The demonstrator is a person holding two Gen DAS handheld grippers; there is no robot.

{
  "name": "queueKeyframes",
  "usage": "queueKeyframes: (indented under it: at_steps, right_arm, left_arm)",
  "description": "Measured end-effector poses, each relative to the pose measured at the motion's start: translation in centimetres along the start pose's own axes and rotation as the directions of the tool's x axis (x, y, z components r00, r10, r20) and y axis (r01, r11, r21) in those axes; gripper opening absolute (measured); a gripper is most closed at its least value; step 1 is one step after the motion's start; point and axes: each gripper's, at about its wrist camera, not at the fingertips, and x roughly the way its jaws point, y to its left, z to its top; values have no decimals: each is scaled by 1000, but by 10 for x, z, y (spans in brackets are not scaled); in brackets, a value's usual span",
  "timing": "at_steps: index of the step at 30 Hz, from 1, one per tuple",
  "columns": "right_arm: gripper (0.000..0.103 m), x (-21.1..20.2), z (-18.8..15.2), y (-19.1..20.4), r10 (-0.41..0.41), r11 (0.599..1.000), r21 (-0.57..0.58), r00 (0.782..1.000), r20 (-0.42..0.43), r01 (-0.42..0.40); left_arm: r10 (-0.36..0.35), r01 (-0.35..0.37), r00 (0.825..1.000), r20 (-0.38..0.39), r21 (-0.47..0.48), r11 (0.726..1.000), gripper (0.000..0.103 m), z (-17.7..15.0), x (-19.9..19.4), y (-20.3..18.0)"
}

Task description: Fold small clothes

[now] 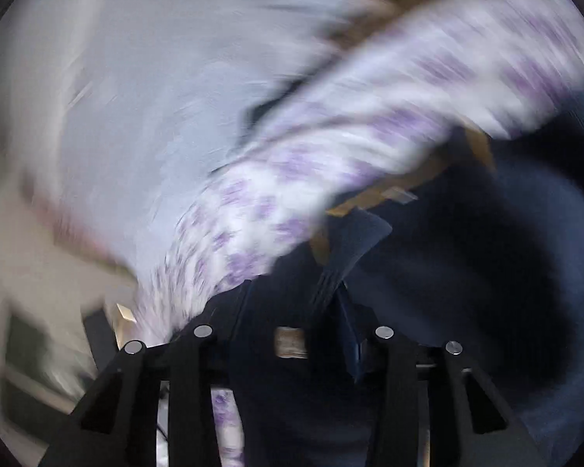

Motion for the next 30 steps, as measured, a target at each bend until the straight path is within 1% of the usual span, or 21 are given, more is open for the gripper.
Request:
queueKeyframes:
  at_steps: [1, 2, 4, 5, 7, 8, 10, 12, 13, 15, 16, 17, 18, 20, 21, 23, 25, 27, 28, 29, 30]
  right_arm:
    - [42, 4, -9, 13, 61, 997, -54, 997, -53, -63]
    - [41, 3, -13, 16, 87, 994, -64, 994, -70, -91]
    - [41, -10, -19, 16, 83, 992, -90, 996, -33, -86]
    - [41, -22, -17, 13, 18, 992, -123, 1000, 19, -15]
    - [43, -38, -13, 4, -111, 981, -151, 990, 86, 123]
    - [43, -47, -10, -7, -161, 974, -142, 982, 97, 174]
    - [43, -63, -1, -30, -214, 971, -86, 970, 116, 224]
    - [41, -77, 13, -62, -262, 964, -13, 957, 126, 266]
    - [37, -79, 21, -80, -285, 958, 15, 953, 100, 285]
    - [30, -75, 31, -113, -365, 930, 62, 929, 62, 361]
    - [30, -77, 33, -128, -382, 922, 92, 922, 57, 376]
    - [29, -82, 33, -146, -375, 922, 126, 926, 55, 366]
    - [29, -89, 30, -158, -335, 934, 149, 940, 59, 324]
    - [31, -109, 25, -168, -224, 959, 204, 968, 112, 198]
    - [31, -117, 27, -168, -231, 958, 202, 965, 123, 203]
    - [32, -125, 31, -160, -299, 947, 157, 946, 127, 279]
    - [38, -126, 34, -163, -324, 940, 148, 940, 108, 307]
    - [38, -123, 34, -171, -362, 926, 139, 929, 77, 350]
    - [38, -122, 36, -173, -377, 921, 139, 923, 78, 364]
    - [38, -122, 39, -176, -377, 921, 139, 923, 80, 365]
    - [38, -120, 43, -178, -357, 929, 137, 931, 78, 345]
  left_arm:
    - [-7, 7, 1000, 6, -21, 1000, 97, 4, -2, 7]
    - [-10, 10, 1000, 13, -43, 999, 97, 8, -5, 15]
    - [-9, 11, 1000, 18, -76, 997, 97, 12, -7, 27]
    - [-14, 15, 1000, 16, -90, 996, 97, 14, -7, 31]
    - [-45, 45, 999, -2, -115, 992, 97, 15, -7, 37]
    - [-62, 60, 998, -11, -116, 991, 97, 14, -7, 37]
    - [-122, 119, 992, -28, -93, 989, 97, 11, -10, 27]
    - [-182, 182, 983, -22, -33, 983, 97, 5, -18, 7]
    - [-210, 210, 978, -17, 37, 977, 97, -2, -24, -11]
    - [-225, 227, 974, -29, 189, 955, 97, -19, -29, -48]
    - [-215, 216, 976, -29, 243, 946, 97, -26, -28, -62]
    - [-184, 183, 983, -25, 297, 937, 97, -36, -25, -76]
    - [-144, 143, 989, -22, 343, 929, 97, -44, -19, -88]
    - [-30, 45, 999, -43, 410, 911, 98, -59, 6, -104]
    - [3, 18, 999, -51, 410, 912, 99, -63, 15, -104]
    - [-27, 48, 998, -61, 369, 928, 99, -58, 15, -95]
    - [-56, 66, 998, -41, 313, 948, 99, -49, 2, -80]
    - [-130, 144, 989, -70, 270, 952, 98, -42, -3, -67]
    - [-176, 201, 977, -118, 253, 946, 98, -41, 0, -63]
    - [-196, 228, 969, -148, 248, 941, 98, -44, 2, -62]
    - [-197, 235, 966, -165, 255, 938, 98, -47, 7, -63]
